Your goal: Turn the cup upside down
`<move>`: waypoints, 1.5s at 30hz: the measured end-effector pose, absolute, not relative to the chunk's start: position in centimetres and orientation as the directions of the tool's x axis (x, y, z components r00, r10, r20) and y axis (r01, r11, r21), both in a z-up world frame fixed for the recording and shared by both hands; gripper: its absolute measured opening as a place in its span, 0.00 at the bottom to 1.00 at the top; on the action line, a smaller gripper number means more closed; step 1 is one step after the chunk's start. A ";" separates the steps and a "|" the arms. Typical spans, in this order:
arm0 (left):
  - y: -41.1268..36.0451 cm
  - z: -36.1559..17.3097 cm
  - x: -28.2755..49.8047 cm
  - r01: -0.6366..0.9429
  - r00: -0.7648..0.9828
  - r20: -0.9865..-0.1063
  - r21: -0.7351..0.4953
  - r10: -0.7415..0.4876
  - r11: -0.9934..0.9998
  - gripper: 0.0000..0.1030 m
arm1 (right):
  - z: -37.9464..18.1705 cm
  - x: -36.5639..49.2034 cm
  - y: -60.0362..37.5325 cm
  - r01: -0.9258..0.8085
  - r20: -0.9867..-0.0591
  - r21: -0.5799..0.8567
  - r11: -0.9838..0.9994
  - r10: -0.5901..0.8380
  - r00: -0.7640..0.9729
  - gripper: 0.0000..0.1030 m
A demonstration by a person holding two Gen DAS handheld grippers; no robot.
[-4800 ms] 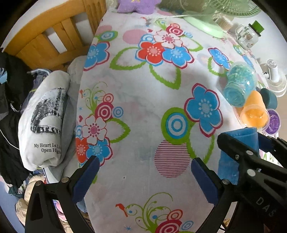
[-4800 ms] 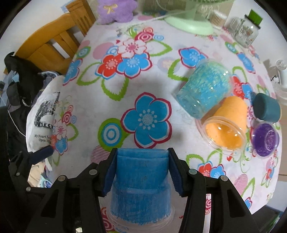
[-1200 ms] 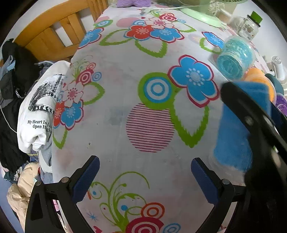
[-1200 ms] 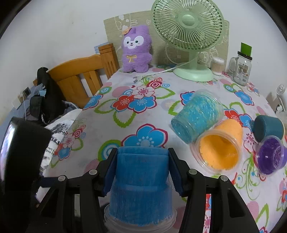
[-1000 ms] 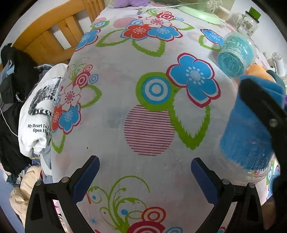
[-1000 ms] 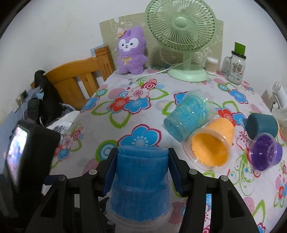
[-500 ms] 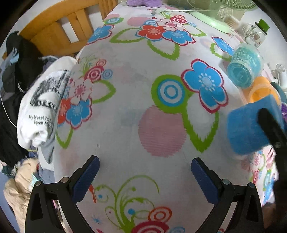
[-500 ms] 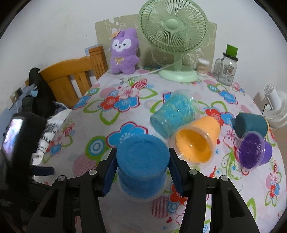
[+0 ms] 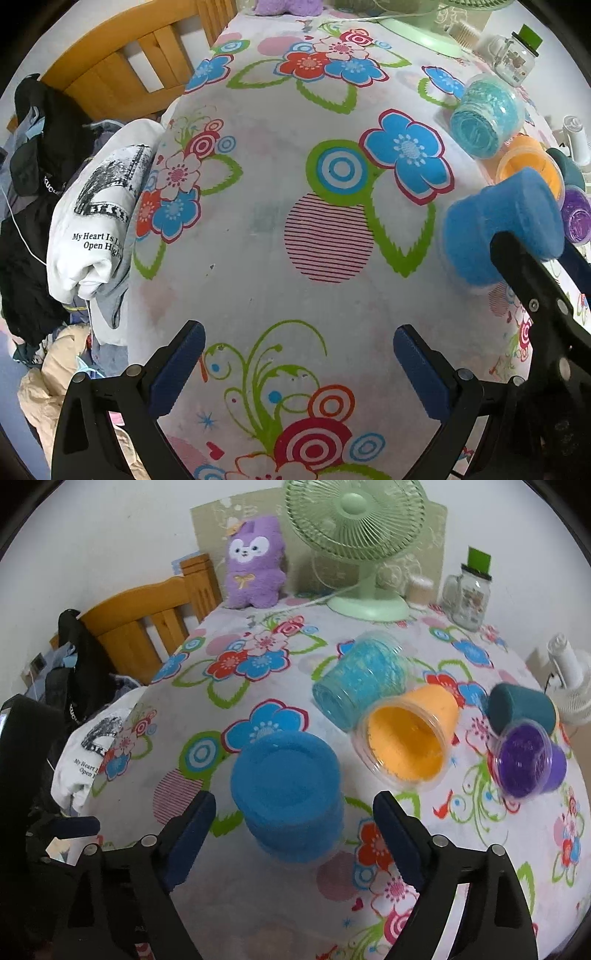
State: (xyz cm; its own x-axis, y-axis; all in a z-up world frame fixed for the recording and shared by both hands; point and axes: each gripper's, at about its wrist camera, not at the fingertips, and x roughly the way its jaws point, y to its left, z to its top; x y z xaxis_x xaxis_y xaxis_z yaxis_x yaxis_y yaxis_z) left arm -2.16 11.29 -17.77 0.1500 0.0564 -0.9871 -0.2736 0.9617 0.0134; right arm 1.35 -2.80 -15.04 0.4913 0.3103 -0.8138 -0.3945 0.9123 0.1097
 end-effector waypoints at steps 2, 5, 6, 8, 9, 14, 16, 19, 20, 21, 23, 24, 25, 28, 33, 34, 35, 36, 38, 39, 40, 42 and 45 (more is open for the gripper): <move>11.2 -17.3 -2.3 -0.265 0.137 -0.989 0.015 0.052 0.964 1.00 | -15.0 1.5 -3.1 -0.381 -0.838 0.107 0.918 0.289 0.463 0.87; 11.1 -16.3 -2.5 -0.238 0.116 -0.992 0.019 0.048 0.971 1.00 | -14.4 1.3 -3.8 -0.357 -0.870 0.117 0.927 0.269 0.413 0.87; 11.1 -15.9 -2.6 -0.232 0.111 -0.993 0.022 0.048 0.973 1.00 | -13.9 1.2 -4.1 -0.346 -0.882 0.114 0.931 0.255 0.395 0.87; 10.9 -15.0 -2.7 -0.215 0.110 -0.993 0.015 0.040 0.976 1.00 | -13.2 1.1 -4.5 -0.332 -0.900 0.103 0.938 0.230 0.371 0.87; 10.7 -14.4 -2.7 -0.200 0.113 -0.993 0.008 0.032 0.980 1.00 | -12.9 1.0 -4.8 -0.326 -0.904 0.099 0.940 0.221 0.365 0.87; 9.1 -11.7 -2.5 -0.139 0.156 -0.987 0.016 0.038 0.990 1.00 | -10.2 0.4 -6.8 -0.269 -0.905 0.089 0.959 0.191 0.380 0.87; 8.7 -10.8 -2.4 -0.136 0.172 -0.985 0.010 0.034 0.991 1.00 | -9.3 0.2 -7.8 -0.253 -0.900 0.097 0.962 0.194 0.390 0.87; 7.9 -9.1 -2.2 -0.144 0.202 -0.979 0.001 0.031 0.990 1.00 | -7.7 0.3 -9.0 -0.252 -0.895 0.097 0.963 0.194 0.401 0.87; 7.7 -8.6 -2.2 -0.151 0.214 -0.976 0.002 0.035 0.989 1.00 | -7.3 0.4 -9.4 -0.254 -0.893 0.093 0.963 0.193 0.407 0.87; 7.4 -7.9 -2.1 -0.163 0.229 -0.972 0.003 0.041 0.987 1.00 | -6.8 0.5 -9.9 -0.259 -0.891 0.086 0.962 0.191 0.412 0.87; 6.8 -6.7 -2.1 -0.189 0.251 -0.967 -0.001 0.047 0.982 1.00 | -5.7 0.8 -10.8 -0.271 -0.888 0.066 0.960 0.181 0.424 0.87; 6.5 -6.2 -2.1 -0.197 0.258 -0.965 -0.005 0.047 0.980 1.00 | -5.3 0.9 -11.2 -0.275 -0.885 0.060 0.960 0.179 0.429 0.87; 6.1 -5.6 -2.1 -0.209 0.267 -0.963 -0.011 0.046 0.978 1.00 | -4.8 1.0 -11.6 -0.278 -0.882 0.055 0.959 0.177 0.436 0.87; 5.1 -4.2 -2.0 -0.233 0.289 -0.956 -0.023 0.047 0.972 1.00 | -3.4 1.5 -12.9 -0.292 -0.875 0.053 0.955 0.185 0.447 0.87; 3.5 -2.5 -1.6 -0.239 0.319 -0.947 -0.048 0.032 0.970 1.00 | -1.2 2.2 -14.8 -0.306 -0.864 0.039 0.951 0.186 0.469 0.87; 3.2 -2.2 -1.5 -0.238 0.326 -0.945 -0.045 0.036 0.970 1.00 | -1.0 2.3 -15.0 -0.305 -0.861 0.038 0.952 0.186 0.474 0.87; 2.9 -1.9 -1.5 -0.237 0.332 -0.943 -0.045 0.038 0.970 1.00 | -0.6 2.5 -15.5 -0.302 -0.858 0.035 0.953 0.184 0.480 0.87; 2.7 -1.6 -1.4 -0.237 0.337 -0.941 -0.046 0.038 0.970 1.00 | -0.4 2.6 -15.7 -0.301 -0.856 0.034 0.953 0.183 0.483 0.87; 2.1 -0.9 -1.2 -0.235 0.351 -0.936 -0.049 0.038 0.971 1.00 | 0.1 2.9 -16.3 -0.290 -0.852 0.031 0.956 0.178 0.493 0.87; 1.9 -0.6 -1.2 -0.234 0.356 -0.933 -0.047 0.041 0.971 1.00 | 0.4 2.9 -16.5 -0.287 -0.849 0.033 0.957 0.179 0.497 0.87; 1.7 -0.2 -1.1 -0.234 0.362 -0.931 -0.041 0.048 0.971 1.00 | 0.6 3.0 -16.8 -0.285 -0.846 0.035 0.958 0.180 0.502 0.87; 1.3 0.3 -1.0 -0.234 0.373 -0.926 -0.036 0.056 0.972 1.00 | 1.2 3.1 -17.3 -0.282 -0.839 0.035 0.959 0.181 0.513 0.87; 0.8 1.0 -1.1 -0.233 0.390 -0.919 -0.034 0.062 0.972 1.00 | 2.1 3.2 -17.6 -0.287 -0.826 0.027 0.957 0.184 0.533 0.87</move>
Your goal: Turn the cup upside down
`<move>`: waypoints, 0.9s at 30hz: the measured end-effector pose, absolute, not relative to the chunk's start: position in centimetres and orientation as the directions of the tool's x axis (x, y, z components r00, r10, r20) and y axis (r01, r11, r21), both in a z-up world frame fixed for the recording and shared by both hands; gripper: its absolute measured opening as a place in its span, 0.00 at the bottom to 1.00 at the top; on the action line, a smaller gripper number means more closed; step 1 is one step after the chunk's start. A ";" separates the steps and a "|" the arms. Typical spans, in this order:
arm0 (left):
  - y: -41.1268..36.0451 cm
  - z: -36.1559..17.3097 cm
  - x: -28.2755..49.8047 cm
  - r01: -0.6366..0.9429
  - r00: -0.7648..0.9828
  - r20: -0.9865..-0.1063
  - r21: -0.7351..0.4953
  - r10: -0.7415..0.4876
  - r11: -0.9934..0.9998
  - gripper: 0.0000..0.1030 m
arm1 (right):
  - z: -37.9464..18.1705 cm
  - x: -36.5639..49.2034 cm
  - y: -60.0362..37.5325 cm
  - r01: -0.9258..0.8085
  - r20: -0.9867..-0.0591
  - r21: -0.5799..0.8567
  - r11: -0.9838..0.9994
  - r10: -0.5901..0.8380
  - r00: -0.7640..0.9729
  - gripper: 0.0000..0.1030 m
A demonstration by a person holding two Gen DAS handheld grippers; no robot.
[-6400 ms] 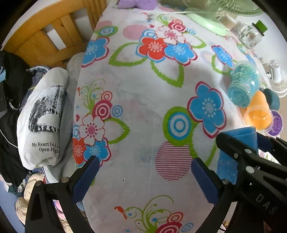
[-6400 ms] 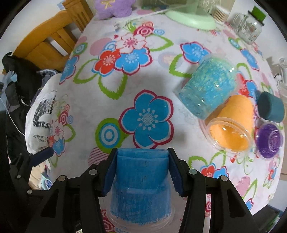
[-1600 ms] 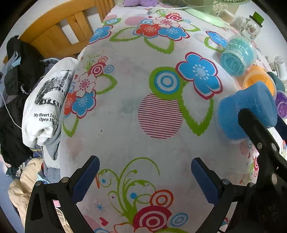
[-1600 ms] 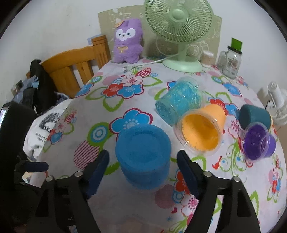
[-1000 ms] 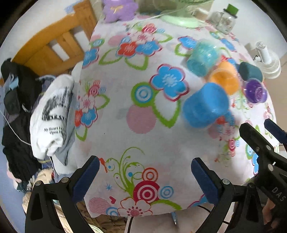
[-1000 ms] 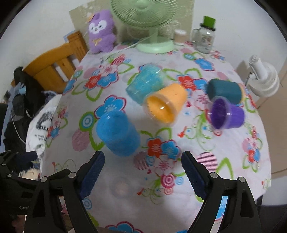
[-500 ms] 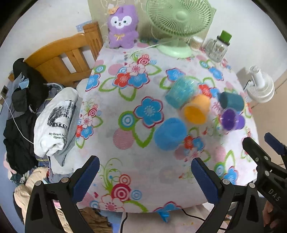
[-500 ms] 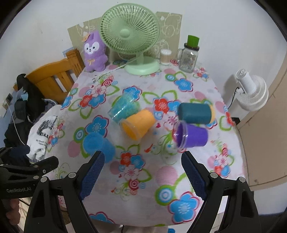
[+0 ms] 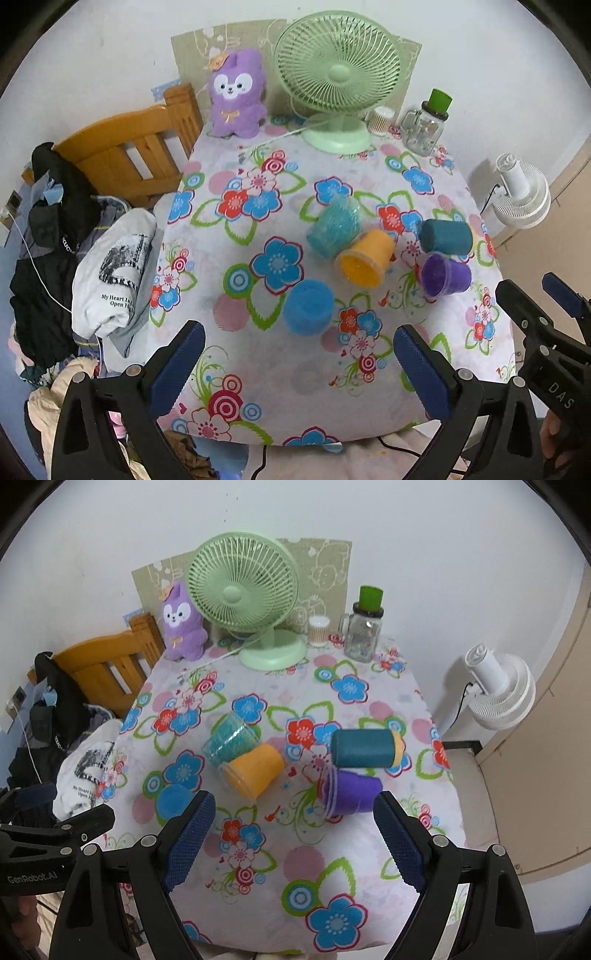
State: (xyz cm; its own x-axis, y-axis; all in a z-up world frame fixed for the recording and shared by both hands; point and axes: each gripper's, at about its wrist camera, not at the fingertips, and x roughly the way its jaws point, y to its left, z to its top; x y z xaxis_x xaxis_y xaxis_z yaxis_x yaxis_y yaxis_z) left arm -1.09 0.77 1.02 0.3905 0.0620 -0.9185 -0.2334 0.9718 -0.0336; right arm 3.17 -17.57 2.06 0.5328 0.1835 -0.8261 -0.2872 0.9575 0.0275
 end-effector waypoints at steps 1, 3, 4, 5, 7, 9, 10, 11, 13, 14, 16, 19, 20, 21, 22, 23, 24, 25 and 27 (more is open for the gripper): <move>0.5 1.2 -1.1 -0.232 0.396 -0.916 -0.030 0.066 0.972 1.00 | 2.3 3.1 -17.6 -0.290 -0.822 0.025 0.957 0.184 0.539 0.87; 0.1 1.5 -1.1 -0.228 0.403 -0.913 -0.025 0.071 0.973 1.00 | 2.5 3.0 -17.8 -0.294 -0.818 0.021 0.955 0.186 0.545 0.87; 0.0 1.5 -1.1 -0.226 0.405 -0.912 -0.025 0.071 0.974 1.00 | 2.6 3.0 -17.9 -0.297 -0.817 0.019 0.955 0.186 0.545 0.87; -0.2 1.6 -1.1 -0.223 0.408 -0.911 -0.026 0.069 0.974 1.00 | 2.7 3.0 -17.9 -0.300 -0.817 0.018 0.954 0.187 0.546 0.87; -0.5 1.6 -1.0 -0.221 0.408 -0.910 -0.024 0.070 0.975 1.00 | 2.7 3.0 -18.0 -0.301 -0.817 0.018 0.953 0.187 0.546 0.87; -0.8 1.6 -1.0 -0.216 0.407 -0.911 -0.022 0.070 0.976 1.00 | 2.7 2.9 -18.1 -0.301 -0.816 0.015 0.953 0.186 0.547 0.87; -0.8 1.6 -1.0 -0.214 0.408 -0.910 -0.021 0.069 0.977 1.00 | 2.8 2.8 -18.1 -0.301 -0.815 0.015 0.953 0.186 0.548 0.87; -1.0 1.7 -1.1 -0.211 0.409 -0.910 -0.020 0.070 0.977 1.00 | 2.8 2.9 -18.1 -0.301 -0.816 0.016 0.953 0.187 0.548 0.87; -1.1 1.7 -1.2 -0.207 0.410 -0.909 -0.016 0.072 0.978 1.00 | 2.8 2.8 -18.1 -0.301 -0.816 0.015 0.954 0.185 0.548 0.87; -1.2 1.8 -1.2 -0.205 0.411 -0.909 -0.014 0.073 0.979 1.00 | 2.8 2.8 -18.1 -0.301 -0.816 0.015 0.954 0.186 0.548 0.87; -1.3 1.9 -1.2 -0.202 0.414 -0.907 -0.013 0.073 0.979 1.00 | 2.8 2.8 -18.1 -0.302 -0.815 0.015 0.953 0.187 0.548 0.87; -1.5 2.0 -1.2 -0.198 0.417 -0.905 -0.008 0.077 0.980 1.00 | 3.0 2.6 -18.3 -0.300 -0.813 0.012 0.954 0.184 0.552 0.87; -1.5 2.0 -1.2 -0.199 0.417 -0.906 -0.008 0.077 0.980 1.00 | 3.1 2.6 -18.3 -0.299 -0.813 0.012 0.954 0.184 0.553 0.87; -1.5 2.0 -1.2 -0.197 0.416 -0.906 -0.007 0.078 0.980 1.00 | 3.2 2.5 -18.4 -0.297 -0.813 0.012 0.955 0.182 0.553 0.87; -1.5 2.0 -1.2 -0.201 0.416 -0.906 -0.009 0.077 0.980 1.00 | 3.1 2.5 -18.3 -0.299 -0.813 0.011 0.954 0.183 0.553 0.87; -1.4 2.0 -1.2 -0.199 0.415 -0.906 -0.008 0.077 0.980 1.00 | 3.2 2.5 -18.3 -0.297 -0.813 0.011 0.955 0.182 0.554 0.87; -1.4 2.0 -1.2 -0.199 0.414 -0.907 -0.008 0.077 0.980 1.00 | 3.2 2.4 -18.3 -0.294 -0.813 0.011 0.956 0.180 0.554 0.87; -1.5 2.0 -1.2 -0.198 0.414 -0.907 -0.007 0.077 0.980 1.00 | 3.3 2.5 -18.3 -0.292 -0.814 0.010 0.956 0.178 0.554 0.87; -1.4 2.0 -1.3 -0.196 0.413 -0.908 -0.006 0.077 0.981 1.00 | 3.3 2.5 -18.4 -0.289 -0.815 0.011 0.957 0.176 0.553 0.87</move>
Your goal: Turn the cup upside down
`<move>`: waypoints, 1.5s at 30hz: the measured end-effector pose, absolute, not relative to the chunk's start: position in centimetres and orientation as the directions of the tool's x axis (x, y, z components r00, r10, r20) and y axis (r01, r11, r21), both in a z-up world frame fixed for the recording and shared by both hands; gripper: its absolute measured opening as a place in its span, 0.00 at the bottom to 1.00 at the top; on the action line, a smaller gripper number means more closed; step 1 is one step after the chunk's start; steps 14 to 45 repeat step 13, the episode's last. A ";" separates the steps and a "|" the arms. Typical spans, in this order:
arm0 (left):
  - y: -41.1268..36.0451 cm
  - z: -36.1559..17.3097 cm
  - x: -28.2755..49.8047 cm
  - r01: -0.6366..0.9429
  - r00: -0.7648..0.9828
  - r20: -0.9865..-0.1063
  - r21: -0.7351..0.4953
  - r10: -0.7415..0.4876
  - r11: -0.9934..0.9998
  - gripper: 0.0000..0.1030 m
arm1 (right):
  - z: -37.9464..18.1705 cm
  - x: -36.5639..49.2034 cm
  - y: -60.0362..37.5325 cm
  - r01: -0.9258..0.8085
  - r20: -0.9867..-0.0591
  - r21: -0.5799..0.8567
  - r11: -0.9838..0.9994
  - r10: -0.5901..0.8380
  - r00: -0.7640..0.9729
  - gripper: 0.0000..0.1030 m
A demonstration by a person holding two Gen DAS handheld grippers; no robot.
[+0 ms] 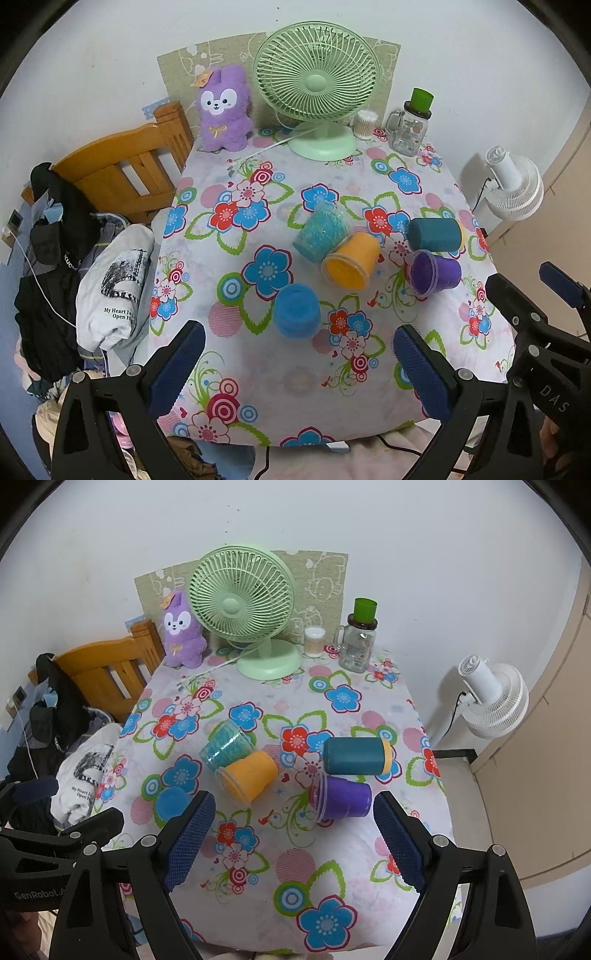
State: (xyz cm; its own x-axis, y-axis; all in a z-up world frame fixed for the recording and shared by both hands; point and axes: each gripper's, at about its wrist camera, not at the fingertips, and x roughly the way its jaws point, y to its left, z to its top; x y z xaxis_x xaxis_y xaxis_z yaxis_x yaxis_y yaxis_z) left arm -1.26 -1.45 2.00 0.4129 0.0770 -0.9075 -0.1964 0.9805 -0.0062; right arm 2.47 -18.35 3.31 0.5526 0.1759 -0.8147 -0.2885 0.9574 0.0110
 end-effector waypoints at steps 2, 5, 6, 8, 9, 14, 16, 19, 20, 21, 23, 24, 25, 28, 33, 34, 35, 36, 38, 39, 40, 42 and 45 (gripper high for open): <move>-1.5 2.0 -1.2 -0.197 0.413 -0.908 -0.006 0.077 0.980 1.00 | 3.3 2.5 -18.3 -0.289 -0.816 0.011 0.957 0.176 0.551 0.87; -1.4 1.9 -1.2 -0.191 0.408 -0.910 -0.005 0.075 0.982 1.00 | 3.2 2.5 -18.3 -0.289 -0.818 0.011 0.957 0.176 0.548 0.87; -1.4 1.8 -1.2 -0.190 0.406 -0.911 -0.005 0.074 0.982 1.00 | 3.2 2.6 -18.2 -0.290 -0.819 0.011 0.957 0.175 0.547 0.87; -1.4 1.5 -1.1 -0.187 0.398 -0.915 -0.005 0.071 0.982 1.00 | 3.0 2.6 -18.2 -0.287 -0.821 0.008 0.958 0.170 0.544 0.87; -1.3 1.4 -1.0 -0.186 0.394 -0.916 -0.005 0.069 0.983 1.00 | 2.9 2.7 -18.1 -0.286 -0.823 0.008 0.958 0.168 0.542 0.87; -1.2 0.8 -0.4 -0.177 0.380 -0.922 -0.001 0.067 0.984 1.00 | 2.4 3.1 -18.1 -0.278 -0.831 0.011 0.961 0.164 0.531 0.87; -1.2 0.8 -0.4 -0.177 0.380 -0.922 -0.001 0.067 0.984 1.00 | 2.4 3.1 -18.1 -0.278 -0.831 0.011 0.961 0.164 0.531 0.87; -1.2 0.8 -0.4 -0.177 0.380 -0.922 -0.001 0.067 0.984 1.00 | 2.4 3.1 -18.1 -0.278 -0.831 0.011 0.961 0.164 0.531 0.87; -1.2 0.8 -0.4 -0.177 0.380 -0.922 -0.001 0.067 0.984 1.00 | 2.4 3.1 -18.1 -0.278 -0.831 0.011 0.961 0.164 0.531 0.87; -1.2 0.8 -0.4 -0.177 0.380 -0.922 -0.001 0.067 0.984 1.00 | 2.4 3.1 -18.1 -0.278 -0.831 0.011 0.961 0.164 0.531 0.87; -1.2 0.8 -0.4 -0.177 0.380 -0.922 -0.001 0.067 0.984 1.00 | 2.4 3.1 -18.1 -0.278 -0.831 0.011 0.961 0.164 0.531 0.87; -1.2 0.8 -0.4 -0.177 0.380 -0.922 -0.001 0.067 0.984 1.00 | 2.4 3.1 -18.1 -0.278 -0.831 0.011 0.961 0.164 0.531 0.87; -1.2 0.8 -0.4 -0.177 0.380 -0.922 -0.001 0.067 0.984 1.00 | 2.4 3.1 -18.1 -0.278 -0.831 0.011 0.961 0.164 0.531 0.87; -1.2 0.8 -0.4 -0.177 0.380 -0.922 -0.001 0.067 0.984 1.00 | 2.4 3.1 -18.1 -0.278 -0.831 0.011 0.961 0.164 0.531 0.87; -1.2 0.8 -0.4 -0.177 0.380 -0.922 -0.001 0.067 0.984 1.00 | 2.4 3.1 -18.1 -0.278 -0.831 0.011 0.961 0.164 0.531 0.87; -1.2 0.8 -0.4 -0.177 0.380 -0.922 -0.001 0.067 0.984 1.00 | 2.4 3.1 -18.1 -0.278 -0.831 0.011 0.961 0.164 0.531 0.87; -1.2 0.8 -0.4 -0.177 0.380 -0.922 -0.001 0.067 0.984 1.00 | 2.4 3.1 -18.1 -0.278 -0.831 0.011 0.961 0.164 0.531 0.87; -1.2 0.8 -0.4 -0.177 0.380 -0.922 -0.001 0.067 0.984 1.00 | 2.4 3.1 -18.1 -0.278 -0.831 0.011 0.961 0.164 0.531 0.87; -1.2 0.8 -0.4 -0.177 0.380 -0.922 -0.001 0.067 0.984 1.00 | 2.4 3.1 -18.1 -0.278 -0.831 0.011 0.961 0.164 0.531 0.87; -1.2 0.8 -0.4 -0.177 0.380 -0.922 -0.001 0.067 0.984 1.00 | 2.4 3.1 -18.1 -0.278 -0.831 0.011 0.961 0.164 0.531 0.87; -1.2 0.8 -0.4 -0.177 0.380 -0.922 -0.001 0.067 0.984 1.00 | 2.4 3.1 -18.1 -0.278 -0.831 0.011 0.961 0.164 0.531 0.87; -1.2 0.8 -0.4 -0.177 0.380 -0.922 -0.001 0.067 0.984 1.00 | 2.4 3.1 -18.1 -0.278 -0.831 0.011 0.961 0.164 0.531 0.87; -1.2 0.8 -0.4 -0.177 0.380 -0.922 -0.001 0.067 0.984 1.00 | 2.4 3.1 -18.1 -0.278 -0.831 0.011 0.961 0.164 0.531 0.87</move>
